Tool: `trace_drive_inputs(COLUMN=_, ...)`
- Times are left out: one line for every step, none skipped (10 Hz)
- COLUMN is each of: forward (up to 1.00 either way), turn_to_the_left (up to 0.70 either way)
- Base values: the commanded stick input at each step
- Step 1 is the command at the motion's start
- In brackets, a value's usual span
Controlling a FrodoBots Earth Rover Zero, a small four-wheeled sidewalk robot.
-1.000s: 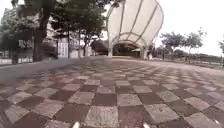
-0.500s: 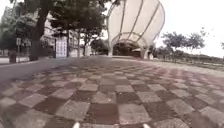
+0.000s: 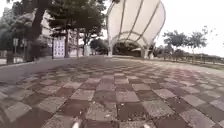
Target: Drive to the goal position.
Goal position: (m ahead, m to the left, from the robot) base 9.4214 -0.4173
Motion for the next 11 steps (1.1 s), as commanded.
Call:
trace_drive_inputs(forward=0.70, turn_to_the_left=0.00)
trace_drive_inputs(forward=0.70, turn_to_the_left=0.00)
trace_drive_inputs(forward=0.70, turn_to_the_left=0.00)
trace_drive_inputs(forward=0.70, turn_to_the_left=0.00)
trace_drive_inputs(forward=0.70, turn_to_the_left=0.00)
trace_drive_inputs(forward=0.70, turn_to_the_left=0.00)
trace_drive_inputs(forward=0.70, turn_to_the_left=0.00)
trace_drive_inputs(forward=0.70, turn_to_the_left=0.00)
trace_drive_inputs(forward=0.70, turn_to_the_left=0.00)
trace_drive_inputs(forward=0.70, turn_to_the_left=0.00)
trace_drive_inputs(forward=0.70, turn_to_the_left=0.00)
